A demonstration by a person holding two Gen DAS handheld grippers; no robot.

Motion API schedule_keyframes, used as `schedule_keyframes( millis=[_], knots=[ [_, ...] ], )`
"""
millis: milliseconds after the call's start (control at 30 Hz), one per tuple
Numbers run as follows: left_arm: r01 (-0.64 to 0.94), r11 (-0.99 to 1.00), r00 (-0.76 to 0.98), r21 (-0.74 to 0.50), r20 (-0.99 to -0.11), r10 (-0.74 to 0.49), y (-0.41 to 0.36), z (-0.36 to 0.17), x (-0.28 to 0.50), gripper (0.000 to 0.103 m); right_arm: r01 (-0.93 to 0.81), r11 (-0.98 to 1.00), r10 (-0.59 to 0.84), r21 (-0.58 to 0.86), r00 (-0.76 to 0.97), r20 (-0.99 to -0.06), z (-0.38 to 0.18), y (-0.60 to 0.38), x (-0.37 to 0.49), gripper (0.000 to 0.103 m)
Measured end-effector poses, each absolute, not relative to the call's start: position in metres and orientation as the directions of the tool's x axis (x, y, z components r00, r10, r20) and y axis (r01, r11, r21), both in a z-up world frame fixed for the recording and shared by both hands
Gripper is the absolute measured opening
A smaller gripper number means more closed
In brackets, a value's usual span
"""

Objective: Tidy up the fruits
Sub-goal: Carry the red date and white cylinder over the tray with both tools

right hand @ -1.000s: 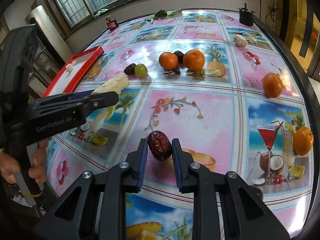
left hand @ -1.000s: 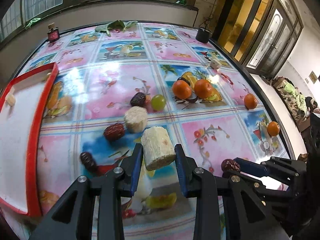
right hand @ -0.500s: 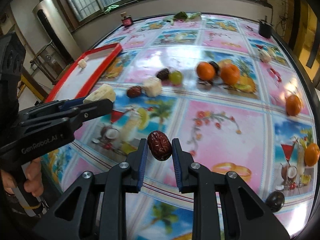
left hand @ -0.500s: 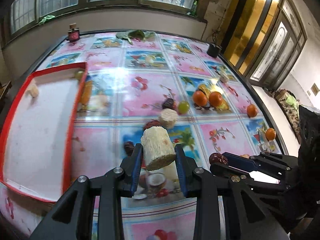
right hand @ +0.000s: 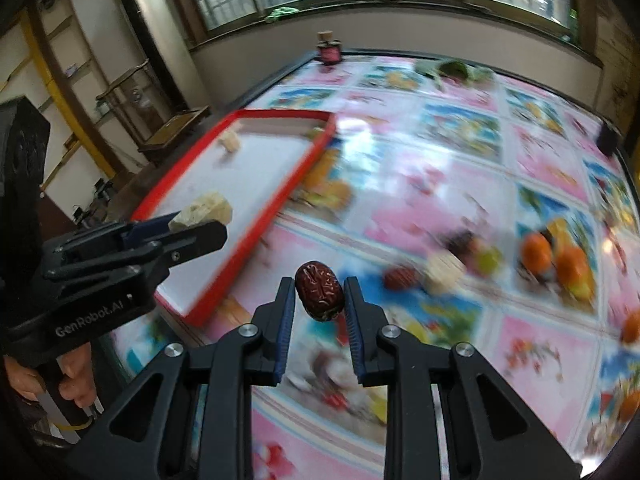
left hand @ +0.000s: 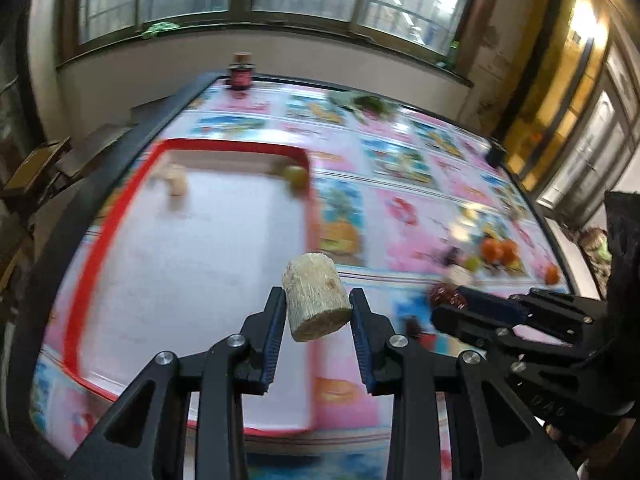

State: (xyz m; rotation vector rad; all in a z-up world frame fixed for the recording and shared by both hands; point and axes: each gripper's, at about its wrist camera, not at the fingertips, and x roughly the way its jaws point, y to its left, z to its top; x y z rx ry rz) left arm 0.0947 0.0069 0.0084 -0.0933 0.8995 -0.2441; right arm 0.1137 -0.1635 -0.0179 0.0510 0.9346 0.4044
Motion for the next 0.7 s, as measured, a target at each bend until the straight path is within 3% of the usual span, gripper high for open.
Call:
schedule_keyframes(
  millis=[300,700],
  knots=[
    [0.033,0.996,0.603,-0.087,-0.793,-0.089,0.073,-0.012,0.151,0.032,-0.411,0.887,0.415,0.209,0.515,-0.750,-0.014,-0.089,0.186,0.027],
    [-0.032,0.998,0.571,-0.062,-0.820,-0.033,0.099,-0.043,0.203,0.032,-0.455,0.874,0.397,0.172,0.464,-0.791,-0.050,-0.030,0.253,0.027]
  ],
)
